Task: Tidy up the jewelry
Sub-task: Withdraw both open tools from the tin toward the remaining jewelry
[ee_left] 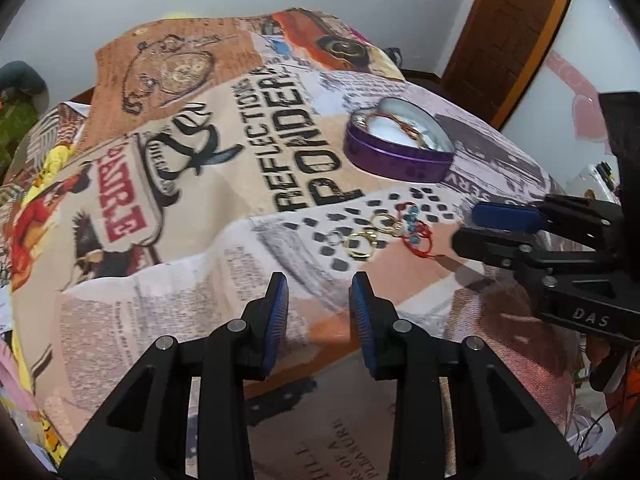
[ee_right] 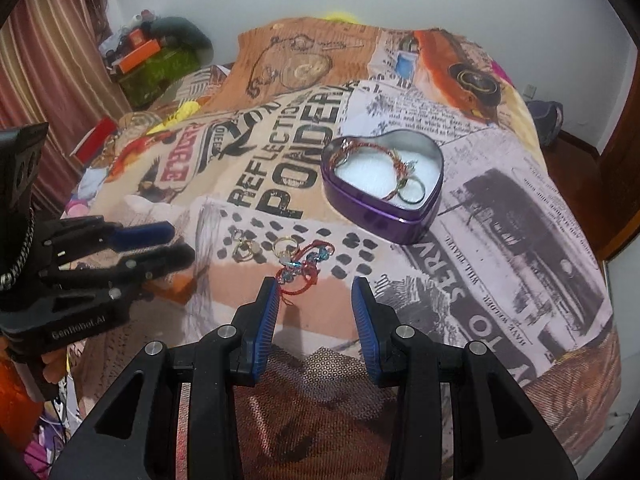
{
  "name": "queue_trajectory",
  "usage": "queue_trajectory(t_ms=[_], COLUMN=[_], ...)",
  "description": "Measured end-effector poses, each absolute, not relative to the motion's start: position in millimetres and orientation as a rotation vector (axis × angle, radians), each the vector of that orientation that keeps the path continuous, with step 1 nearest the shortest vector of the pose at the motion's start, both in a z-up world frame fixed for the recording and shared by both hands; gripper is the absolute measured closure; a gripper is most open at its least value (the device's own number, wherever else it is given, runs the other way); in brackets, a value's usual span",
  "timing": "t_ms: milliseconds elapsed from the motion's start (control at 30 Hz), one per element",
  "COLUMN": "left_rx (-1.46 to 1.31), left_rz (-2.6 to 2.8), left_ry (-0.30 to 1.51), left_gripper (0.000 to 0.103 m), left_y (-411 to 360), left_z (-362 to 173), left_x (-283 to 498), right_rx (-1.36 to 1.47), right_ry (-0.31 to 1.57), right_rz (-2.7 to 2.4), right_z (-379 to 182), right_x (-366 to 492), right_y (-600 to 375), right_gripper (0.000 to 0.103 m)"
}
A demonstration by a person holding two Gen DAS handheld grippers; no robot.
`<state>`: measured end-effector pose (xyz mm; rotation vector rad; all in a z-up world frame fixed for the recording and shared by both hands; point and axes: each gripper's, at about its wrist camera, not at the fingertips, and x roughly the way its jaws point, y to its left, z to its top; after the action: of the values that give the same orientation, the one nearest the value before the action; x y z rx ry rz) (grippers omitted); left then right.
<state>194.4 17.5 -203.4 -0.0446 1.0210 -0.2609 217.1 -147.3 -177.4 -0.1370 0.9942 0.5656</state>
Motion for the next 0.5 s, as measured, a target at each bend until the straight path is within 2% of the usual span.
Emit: queue_trajectory(t_ms=[200,500], left_rx=[-0.149,-0.112], left_rz=[-0.321,-0.322], left_ry=[1.040,1.033], left_gripper=[0.071,0.071], left_y=[13,5], left_z=[-212,-216], left_x=[205,217], right_rx=[-0.137,-0.155], right_ry=[1.006,1.024], right_rz=[0.568,0.598], right_z=[-182,-189], right_x=[222,227], right_y=[-148,-148], right_gripper=[0.069,0.069])
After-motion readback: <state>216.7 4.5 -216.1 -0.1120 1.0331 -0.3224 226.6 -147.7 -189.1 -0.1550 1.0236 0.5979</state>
